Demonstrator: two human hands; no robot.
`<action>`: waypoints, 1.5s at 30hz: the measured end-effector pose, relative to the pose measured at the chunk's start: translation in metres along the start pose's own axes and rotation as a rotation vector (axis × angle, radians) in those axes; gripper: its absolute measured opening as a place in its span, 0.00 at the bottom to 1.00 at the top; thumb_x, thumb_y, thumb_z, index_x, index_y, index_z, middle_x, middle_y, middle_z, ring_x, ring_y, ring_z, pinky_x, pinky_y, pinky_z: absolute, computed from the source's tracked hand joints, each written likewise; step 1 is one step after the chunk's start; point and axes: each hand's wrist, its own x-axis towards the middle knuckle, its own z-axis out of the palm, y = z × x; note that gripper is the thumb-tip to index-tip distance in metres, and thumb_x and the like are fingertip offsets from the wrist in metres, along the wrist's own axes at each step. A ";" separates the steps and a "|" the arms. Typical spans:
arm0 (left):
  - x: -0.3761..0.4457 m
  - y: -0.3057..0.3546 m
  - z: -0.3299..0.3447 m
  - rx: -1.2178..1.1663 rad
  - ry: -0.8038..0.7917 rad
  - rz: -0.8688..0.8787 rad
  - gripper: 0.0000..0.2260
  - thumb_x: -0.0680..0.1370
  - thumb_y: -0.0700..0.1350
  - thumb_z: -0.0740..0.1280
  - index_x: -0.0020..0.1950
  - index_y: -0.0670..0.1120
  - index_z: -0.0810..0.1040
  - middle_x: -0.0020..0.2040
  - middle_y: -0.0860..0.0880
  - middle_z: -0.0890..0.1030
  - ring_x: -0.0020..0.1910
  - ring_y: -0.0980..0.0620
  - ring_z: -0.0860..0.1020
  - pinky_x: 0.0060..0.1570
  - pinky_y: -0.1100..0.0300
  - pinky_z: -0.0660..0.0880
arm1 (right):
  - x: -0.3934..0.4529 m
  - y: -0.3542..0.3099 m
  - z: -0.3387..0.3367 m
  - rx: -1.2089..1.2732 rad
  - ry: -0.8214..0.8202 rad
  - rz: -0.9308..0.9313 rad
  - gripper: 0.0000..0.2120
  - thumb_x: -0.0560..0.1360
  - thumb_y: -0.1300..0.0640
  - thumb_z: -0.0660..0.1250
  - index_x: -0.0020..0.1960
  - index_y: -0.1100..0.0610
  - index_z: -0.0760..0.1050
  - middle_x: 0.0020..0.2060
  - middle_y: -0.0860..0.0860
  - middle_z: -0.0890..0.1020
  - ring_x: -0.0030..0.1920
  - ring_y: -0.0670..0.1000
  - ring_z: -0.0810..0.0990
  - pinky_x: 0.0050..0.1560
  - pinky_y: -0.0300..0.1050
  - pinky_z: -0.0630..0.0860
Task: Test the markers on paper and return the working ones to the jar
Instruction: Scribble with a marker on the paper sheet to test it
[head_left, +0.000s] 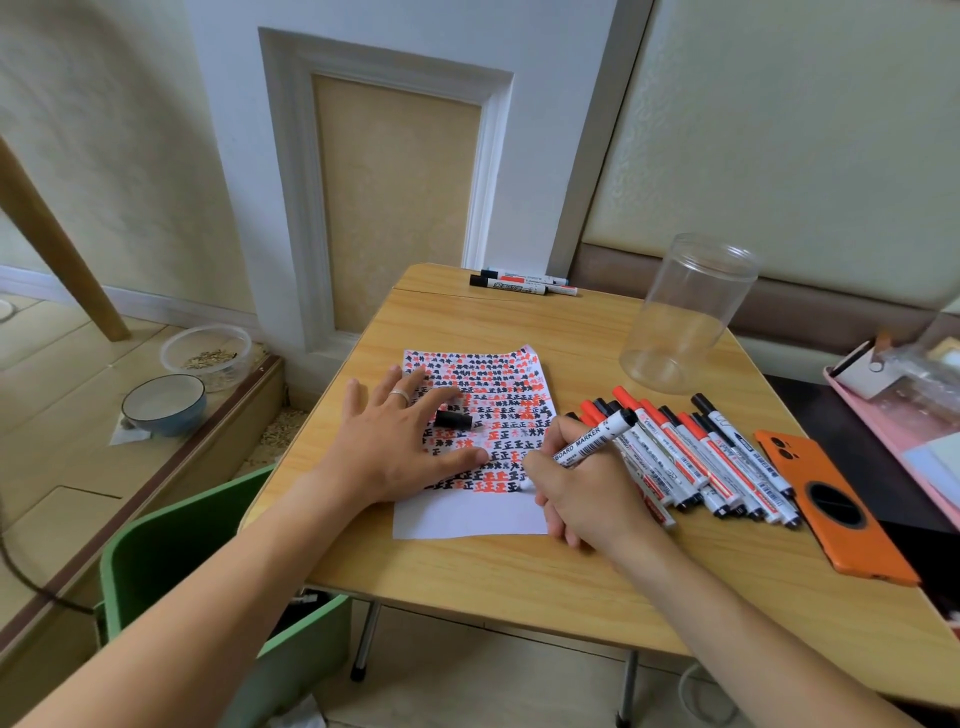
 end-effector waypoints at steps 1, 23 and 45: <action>0.000 0.000 0.000 -0.029 0.012 0.009 0.47 0.65 0.85 0.45 0.80 0.65 0.54 0.84 0.51 0.51 0.82 0.49 0.43 0.76 0.34 0.39 | 0.000 0.000 0.000 0.003 0.001 0.001 0.08 0.78 0.58 0.68 0.44 0.60 0.70 0.25 0.59 0.78 0.20 0.55 0.72 0.21 0.39 0.64; -0.017 0.032 -0.008 -0.454 0.247 0.385 0.09 0.78 0.39 0.71 0.56 0.49 0.83 0.50 0.56 0.78 0.49 0.62 0.76 0.49 0.71 0.69 | -0.005 -0.004 -0.004 0.327 -0.025 -0.072 0.09 0.78 0.49 0.73 0.47 0.54 0.77 0.38 0.56 0.85 0.22 0.52 0.74 0.23 0.39 0.65; -0.020 0.031 -0.019 -0.986 0.140 0.308 0.04 0.81 0.39 0.69 0.55 0.46 0.80 0.42 0.52 0.81 0.39 0.55 0.78 0.38 0.63 0.73 | 0.003 0.003 -0.016 0.603 -0.088 -0.068 0.07 0.75 0.57 0.76 0.48 0.56 0.79 0.39 0.60 0.83 0.27 0.50 0.74 0.24 0.38 0.67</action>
